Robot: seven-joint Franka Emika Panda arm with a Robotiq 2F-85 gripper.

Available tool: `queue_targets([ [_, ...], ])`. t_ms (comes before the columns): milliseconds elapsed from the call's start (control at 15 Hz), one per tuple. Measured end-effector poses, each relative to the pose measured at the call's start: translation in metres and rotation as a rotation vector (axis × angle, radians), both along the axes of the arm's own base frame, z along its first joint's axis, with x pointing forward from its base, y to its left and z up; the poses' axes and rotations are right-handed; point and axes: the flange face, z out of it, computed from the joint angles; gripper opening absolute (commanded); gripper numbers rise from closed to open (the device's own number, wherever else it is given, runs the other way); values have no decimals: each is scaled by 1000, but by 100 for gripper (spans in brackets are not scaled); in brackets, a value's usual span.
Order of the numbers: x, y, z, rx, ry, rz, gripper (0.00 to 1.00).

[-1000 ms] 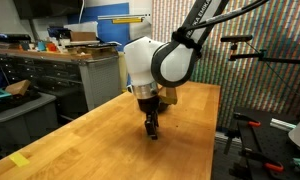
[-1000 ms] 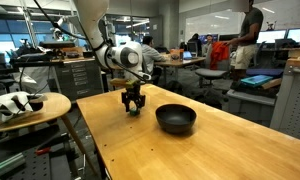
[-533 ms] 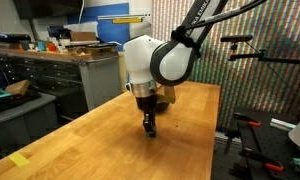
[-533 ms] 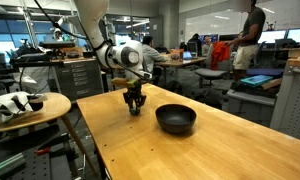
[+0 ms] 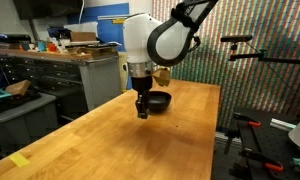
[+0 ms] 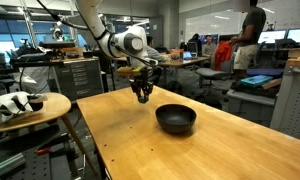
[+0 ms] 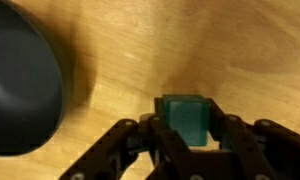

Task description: Put the green block inside the black bowl

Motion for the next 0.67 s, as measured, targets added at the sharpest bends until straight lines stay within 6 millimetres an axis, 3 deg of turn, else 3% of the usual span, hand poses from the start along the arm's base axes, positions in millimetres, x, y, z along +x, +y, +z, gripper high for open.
queue_targets([
  [333,22,-28,59,0,-109,-67,18],
  [667,34,-78,75,-16,-148,-204,18],
])
